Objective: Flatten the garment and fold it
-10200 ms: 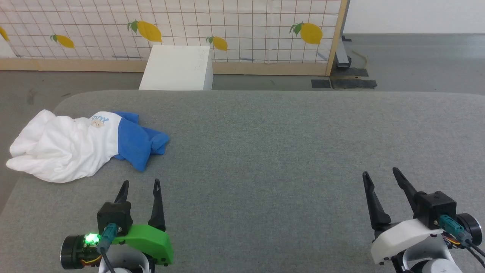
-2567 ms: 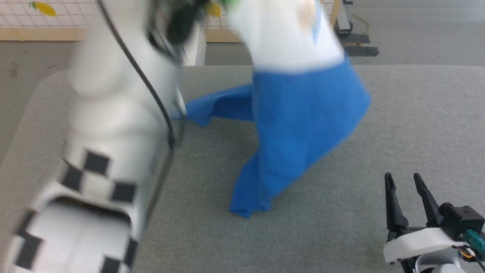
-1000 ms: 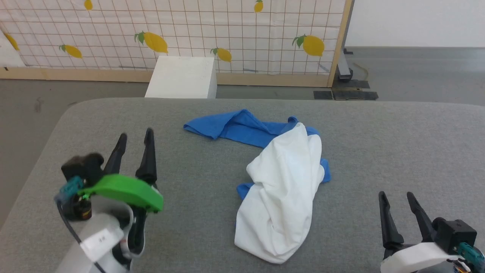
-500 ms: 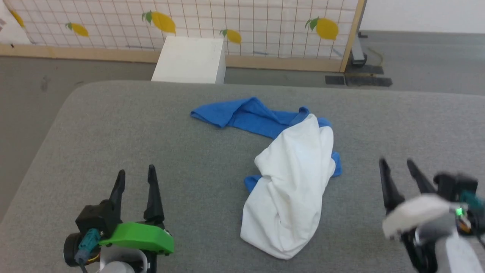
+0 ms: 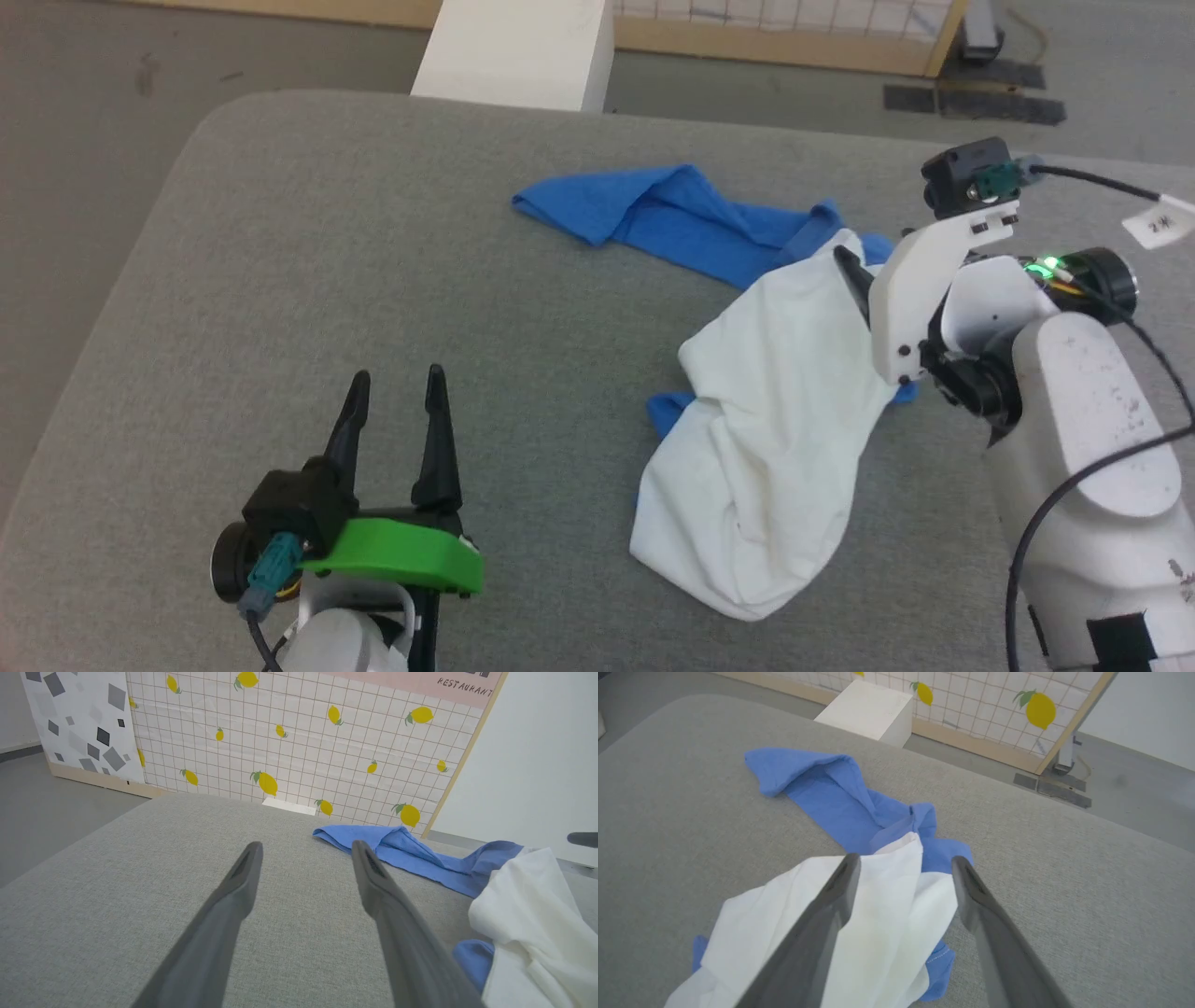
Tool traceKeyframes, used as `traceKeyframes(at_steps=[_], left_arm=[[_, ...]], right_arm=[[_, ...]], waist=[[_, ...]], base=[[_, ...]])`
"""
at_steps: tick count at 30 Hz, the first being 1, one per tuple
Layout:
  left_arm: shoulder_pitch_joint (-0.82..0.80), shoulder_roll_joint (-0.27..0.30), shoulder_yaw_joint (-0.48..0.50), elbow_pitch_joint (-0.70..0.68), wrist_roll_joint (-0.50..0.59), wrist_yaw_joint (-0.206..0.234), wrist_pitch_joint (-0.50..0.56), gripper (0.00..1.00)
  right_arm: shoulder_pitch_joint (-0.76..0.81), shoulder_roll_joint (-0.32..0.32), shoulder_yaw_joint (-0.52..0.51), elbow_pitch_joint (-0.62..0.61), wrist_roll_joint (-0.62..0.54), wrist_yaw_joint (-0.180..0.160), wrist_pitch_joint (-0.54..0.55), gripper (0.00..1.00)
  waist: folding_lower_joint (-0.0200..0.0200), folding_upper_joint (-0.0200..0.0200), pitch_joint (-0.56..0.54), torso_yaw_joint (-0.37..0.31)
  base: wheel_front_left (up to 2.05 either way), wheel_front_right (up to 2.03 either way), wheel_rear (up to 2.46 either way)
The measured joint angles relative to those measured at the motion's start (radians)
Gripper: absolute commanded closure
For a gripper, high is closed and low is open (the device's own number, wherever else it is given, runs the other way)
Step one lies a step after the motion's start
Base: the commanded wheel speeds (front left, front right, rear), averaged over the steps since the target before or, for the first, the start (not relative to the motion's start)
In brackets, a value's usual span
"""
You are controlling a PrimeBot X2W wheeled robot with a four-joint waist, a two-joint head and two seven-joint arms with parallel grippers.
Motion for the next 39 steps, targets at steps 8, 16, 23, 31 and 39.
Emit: traceKeyframes(at_steps=[8,16,23,31,39], left_arm=[[-0.011,-0.037,0.018,-0.001,0.027,-0.032,0.0,0.0],[-0.029,-0.053,0.004,0.005,0.056,-0.06,0.0,0.0],[-0.034,-0.057,-0.003,0.035,0.057,-0.076,0.0,0.0],[-0.03,-0.059,0.017,0.043,0.057,-0.082,0.0,0.0],[-0.009,-0.06,0.03,0.054,0.057,-0.091,0.0,0.0]], right_arm=[[-0.039,-0.042,0.062,0.07,-0.025,0.0,0.154,0.0],[-0.038,-0.069,0.099,0.052,0.013,0.0,0.131,1.0],[-0.035,-0.062,0.2,-0.047,0.05,0.0,0.051,1.0],[0.056,-0.006,0.586,-0.188,0.255,0.0,0.067,1.0],[0.144,-0.042,0.879,-0.169,0.46,0.0,0.118,0.0]], waist=[[0.0,0.0,0.064,0.064],[0.0001,0.0,0.111,0.097],[0.0001,0.0,0.083,0.091],[0.0,0.0,0.026,0.088],[-0.0001,0.0,-0.001,0.144]], base=[[0.0,0.0,0.0],[0.0,0.0,0.0],[0.0,0.0,0.0],[0.0,0.0,0.0],[0.0,0.0,0.0]])
